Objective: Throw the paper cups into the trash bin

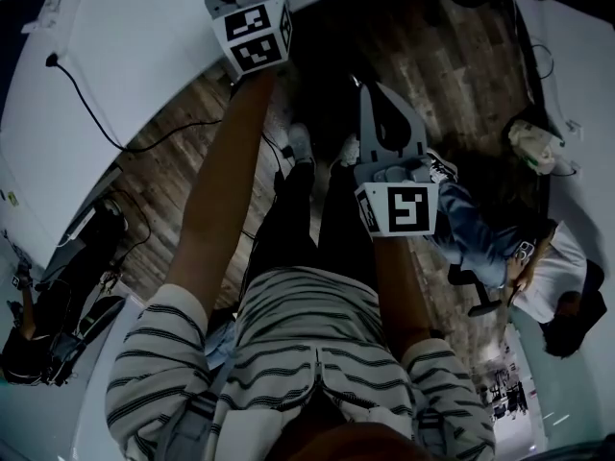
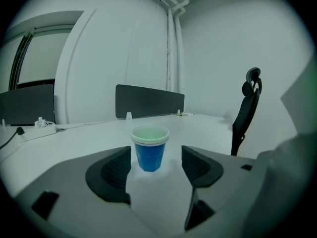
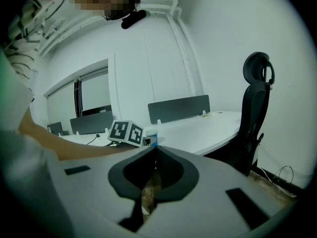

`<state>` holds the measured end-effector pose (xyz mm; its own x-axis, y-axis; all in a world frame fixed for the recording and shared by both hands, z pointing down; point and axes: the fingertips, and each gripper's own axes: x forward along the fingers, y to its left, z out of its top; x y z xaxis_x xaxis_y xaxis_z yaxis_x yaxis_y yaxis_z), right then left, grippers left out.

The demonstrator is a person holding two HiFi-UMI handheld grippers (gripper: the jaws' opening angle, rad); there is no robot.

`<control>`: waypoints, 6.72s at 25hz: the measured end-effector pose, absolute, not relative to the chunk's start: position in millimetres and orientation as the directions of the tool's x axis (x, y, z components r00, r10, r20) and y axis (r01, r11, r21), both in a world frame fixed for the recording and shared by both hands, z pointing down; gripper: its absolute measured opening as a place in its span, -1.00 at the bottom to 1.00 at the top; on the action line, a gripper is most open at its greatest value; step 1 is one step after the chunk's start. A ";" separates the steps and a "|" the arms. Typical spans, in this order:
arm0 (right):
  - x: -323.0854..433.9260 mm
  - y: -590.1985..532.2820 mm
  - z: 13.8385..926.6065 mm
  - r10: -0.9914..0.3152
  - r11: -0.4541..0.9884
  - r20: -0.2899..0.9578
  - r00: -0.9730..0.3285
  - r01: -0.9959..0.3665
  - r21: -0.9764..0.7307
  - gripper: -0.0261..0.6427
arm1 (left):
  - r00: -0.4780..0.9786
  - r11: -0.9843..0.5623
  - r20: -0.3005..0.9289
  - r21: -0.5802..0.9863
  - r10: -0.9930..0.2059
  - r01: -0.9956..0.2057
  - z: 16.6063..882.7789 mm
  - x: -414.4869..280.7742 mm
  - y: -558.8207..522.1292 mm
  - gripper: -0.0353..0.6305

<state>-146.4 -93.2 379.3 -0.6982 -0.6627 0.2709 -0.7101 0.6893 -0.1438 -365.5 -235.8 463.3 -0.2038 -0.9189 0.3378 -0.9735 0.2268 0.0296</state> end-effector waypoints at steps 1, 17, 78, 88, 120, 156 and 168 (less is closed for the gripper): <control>-145.7 -93.6 380.4 -0.663 0.688 0.274 -0.697 -0.711 -0.144 -0.87 | -0.206 0.230 0.345 0.030 -0.916 -0.973 466.7 -367.4 -239.4 0.06; -146.0 -95.6 394.9 -0.661 0.681 0.301 -0.687 -0.718 -0.145 -0.87 | -0.220 0.248 0.362 0.035 -0.906 -0.968 482.2 -386.0 -270.4 0.10; -10.3 -37.3 232.6 -0.820 0.547 0.150 -0.553 -0.833 -0.082 -0.87 | 0.094 -0.083 0.228 0.059 -0.969 -0.995 253.6 -164.5 -78.7 -0.06; 12.9 -26.5 219.5 -0.854 0.497 0.136 -0.502 -0.865 -0.070 -0.87 | 0.173 -0.171 0.211 0.028 -0.962 -0.985 238.8 -131.0 -53.4 -0.06; 76.9 -8.1 275.4 -0.883 0.375 0.258 -0.391 -0.920 -0.113 -0.87 | 0.388 -0.400 0.357 0.045 -0.849 -0.916 306.3 -25.2 -12.5 -0.06; 77.1 2.1 454.3 -0.774 0.356 0.491 -0.401 -0.916 -0.187 -0.87 | 0.352 -0.360 0.615 0.116 -0.705 -0.926 499.3 -17.6 3.0 -0.06; 79.7 3.6 505.9 -0.747 0.327 0.545 -0.381 -0.924 -0.199 -0.87 | 0.358 -0.375 0.680 0.130 -0.639 -0.918 565.5 -17.3 -1.7 -0.06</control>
